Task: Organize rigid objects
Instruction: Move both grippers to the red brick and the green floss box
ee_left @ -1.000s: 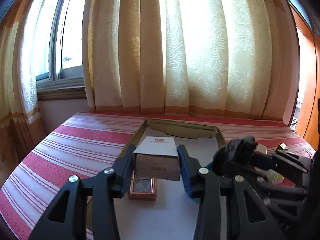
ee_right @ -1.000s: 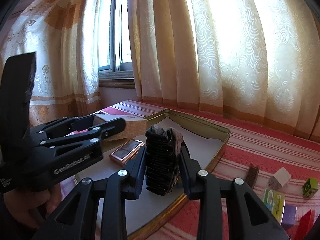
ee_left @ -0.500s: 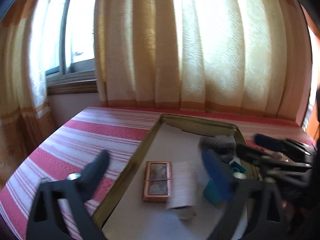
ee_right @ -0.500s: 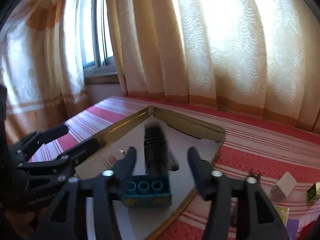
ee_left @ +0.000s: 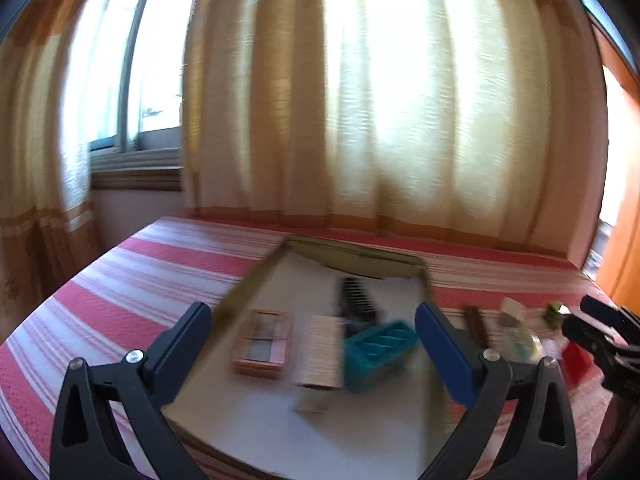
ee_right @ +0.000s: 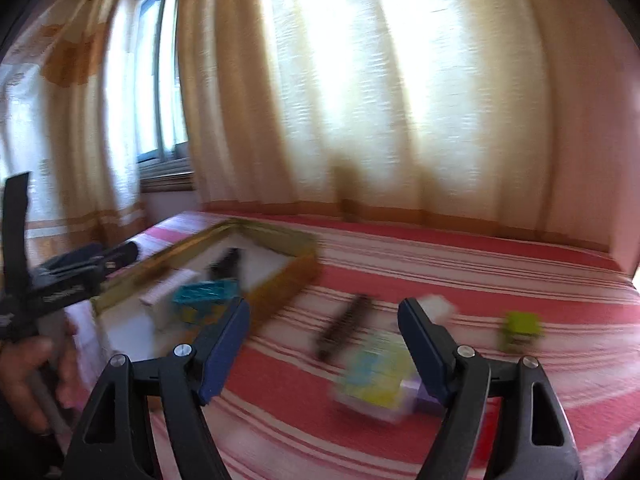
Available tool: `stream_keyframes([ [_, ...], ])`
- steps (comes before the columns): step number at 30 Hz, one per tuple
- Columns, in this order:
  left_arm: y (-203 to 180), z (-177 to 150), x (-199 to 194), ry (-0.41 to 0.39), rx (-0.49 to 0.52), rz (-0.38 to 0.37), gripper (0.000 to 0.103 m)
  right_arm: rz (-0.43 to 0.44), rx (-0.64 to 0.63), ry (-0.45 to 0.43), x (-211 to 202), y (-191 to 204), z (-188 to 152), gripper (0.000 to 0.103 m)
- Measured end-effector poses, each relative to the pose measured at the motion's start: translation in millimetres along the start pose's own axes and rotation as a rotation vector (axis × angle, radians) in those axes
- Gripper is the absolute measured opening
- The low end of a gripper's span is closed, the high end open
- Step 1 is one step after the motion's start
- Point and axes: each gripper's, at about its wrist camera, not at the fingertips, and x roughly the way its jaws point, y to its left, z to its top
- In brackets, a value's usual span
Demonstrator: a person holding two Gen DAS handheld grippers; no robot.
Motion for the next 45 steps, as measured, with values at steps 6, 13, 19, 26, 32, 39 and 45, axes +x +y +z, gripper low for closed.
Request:
stream_keyframes([
  [6,-73.1,-9.6,2.2,0.059,0.131,-0.124,0.103,-0.177,0.111,0.018,-25.4,-67.4,-11.9,0.078],
  [13,-127.6,-20.8,23.8,0.167,0.205,-0.189,0.103,-0.232,0.254,0.072,-35.0,-118.7,-28.8,0.078],
  [19,-151.5,-25.9,45.4,0.242,0.229,-0.185,0.103,-0.225,0.226,0.149,-19.0,-112.8,-32.4,0.078],
  [26,-162.5,-29.7,51.6,0.27,0.248,-0.203,0.103,-0.206,0.277,0.25,-3.2,-125.6,-39.6,0.064],
  [32,-179.8,-34.3,61.5,0.322,0.301,-0.243,0.103,-0.194,0.264,0.313,6.7,-122.6,-42.2,0.062],
  [39,-189.8,-35.8,79.6,0.386,0.325,-0.228,0.103,-0.156,0.295,0.392,19.8,-127.0,-48.4,0.049],
  [45,-187.7,-35.2,76.3,0.389,0.315,-0.227,0.095,-0.167,0.282,0.396,19.1,-124.9,-48.0,0.049],
])
